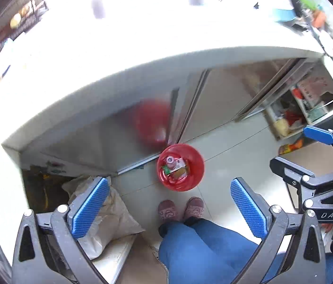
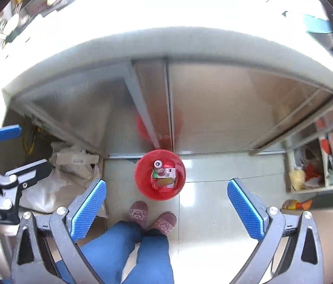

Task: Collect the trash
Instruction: 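Raise both tools back up to the counter, then move the right gripper to the red sauce packet on the counter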

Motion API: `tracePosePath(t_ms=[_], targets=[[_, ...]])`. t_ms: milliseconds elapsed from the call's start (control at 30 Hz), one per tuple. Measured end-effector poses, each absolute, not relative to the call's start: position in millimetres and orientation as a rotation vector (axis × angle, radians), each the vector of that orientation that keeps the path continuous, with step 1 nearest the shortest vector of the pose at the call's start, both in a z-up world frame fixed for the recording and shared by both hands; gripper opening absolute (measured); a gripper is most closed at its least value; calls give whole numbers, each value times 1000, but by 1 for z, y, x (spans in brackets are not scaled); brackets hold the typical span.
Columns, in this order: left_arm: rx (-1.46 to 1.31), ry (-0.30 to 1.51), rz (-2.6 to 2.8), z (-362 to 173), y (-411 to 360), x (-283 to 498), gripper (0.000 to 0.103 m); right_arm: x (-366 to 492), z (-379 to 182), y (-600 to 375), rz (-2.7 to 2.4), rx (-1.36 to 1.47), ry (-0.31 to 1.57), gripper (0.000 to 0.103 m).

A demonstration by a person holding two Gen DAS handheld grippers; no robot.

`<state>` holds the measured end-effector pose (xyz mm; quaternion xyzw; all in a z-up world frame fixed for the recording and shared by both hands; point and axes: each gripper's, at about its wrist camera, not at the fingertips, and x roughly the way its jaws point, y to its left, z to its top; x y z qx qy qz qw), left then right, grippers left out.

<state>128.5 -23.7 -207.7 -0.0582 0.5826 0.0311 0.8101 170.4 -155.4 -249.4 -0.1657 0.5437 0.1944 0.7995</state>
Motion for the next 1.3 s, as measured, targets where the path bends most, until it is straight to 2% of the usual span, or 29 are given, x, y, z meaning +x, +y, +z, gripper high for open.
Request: tracePosePath(t_ms=[267,533,967,1300], targets=[[-112,1112,113,-129,-11,121,103,164,-162,-138,461,-334,1010,102],[-196,1065,208,-83,29,121,103,174,-122,-96,536,-371,939,102],[-266,1005,376,-49,158,138,103,211,-110,35,722,-485,862,102],[-347,1064,524,-77,261,140,103,233,-145,151,831,-640,928,100]])
